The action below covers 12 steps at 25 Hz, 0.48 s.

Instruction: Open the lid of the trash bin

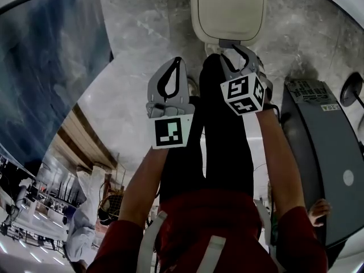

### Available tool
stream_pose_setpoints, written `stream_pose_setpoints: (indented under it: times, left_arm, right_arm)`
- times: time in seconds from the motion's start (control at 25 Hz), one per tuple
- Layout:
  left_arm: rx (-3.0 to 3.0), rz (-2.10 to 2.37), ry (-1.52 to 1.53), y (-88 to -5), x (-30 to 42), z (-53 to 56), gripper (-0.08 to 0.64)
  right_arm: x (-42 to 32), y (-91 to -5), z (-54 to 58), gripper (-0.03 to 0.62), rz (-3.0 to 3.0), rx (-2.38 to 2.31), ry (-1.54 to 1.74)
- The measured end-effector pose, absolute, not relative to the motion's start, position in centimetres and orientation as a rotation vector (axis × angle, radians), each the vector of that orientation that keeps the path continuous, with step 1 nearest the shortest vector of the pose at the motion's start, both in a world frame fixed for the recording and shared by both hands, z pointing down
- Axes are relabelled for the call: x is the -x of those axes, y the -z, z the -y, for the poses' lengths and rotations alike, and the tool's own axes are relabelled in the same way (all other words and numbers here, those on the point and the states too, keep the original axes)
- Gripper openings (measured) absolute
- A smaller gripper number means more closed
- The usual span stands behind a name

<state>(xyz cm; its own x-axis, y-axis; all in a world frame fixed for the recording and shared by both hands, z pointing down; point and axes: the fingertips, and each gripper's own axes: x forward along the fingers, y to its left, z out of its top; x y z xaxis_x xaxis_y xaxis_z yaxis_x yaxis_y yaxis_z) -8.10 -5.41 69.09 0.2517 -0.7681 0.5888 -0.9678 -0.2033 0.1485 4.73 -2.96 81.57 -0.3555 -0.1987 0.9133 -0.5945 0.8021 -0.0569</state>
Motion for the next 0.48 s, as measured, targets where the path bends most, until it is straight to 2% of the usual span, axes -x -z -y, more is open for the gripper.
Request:
stream_pose_setpoints:
  times: [0.48]
  left_arm:
    - [-2.028,1.578,-0.556,-69.7,7.8,5.1,0.005]
  right_arm:
    - [-4.9,-82.8,2.4,0.172,1.915,-0.584,-0.477]
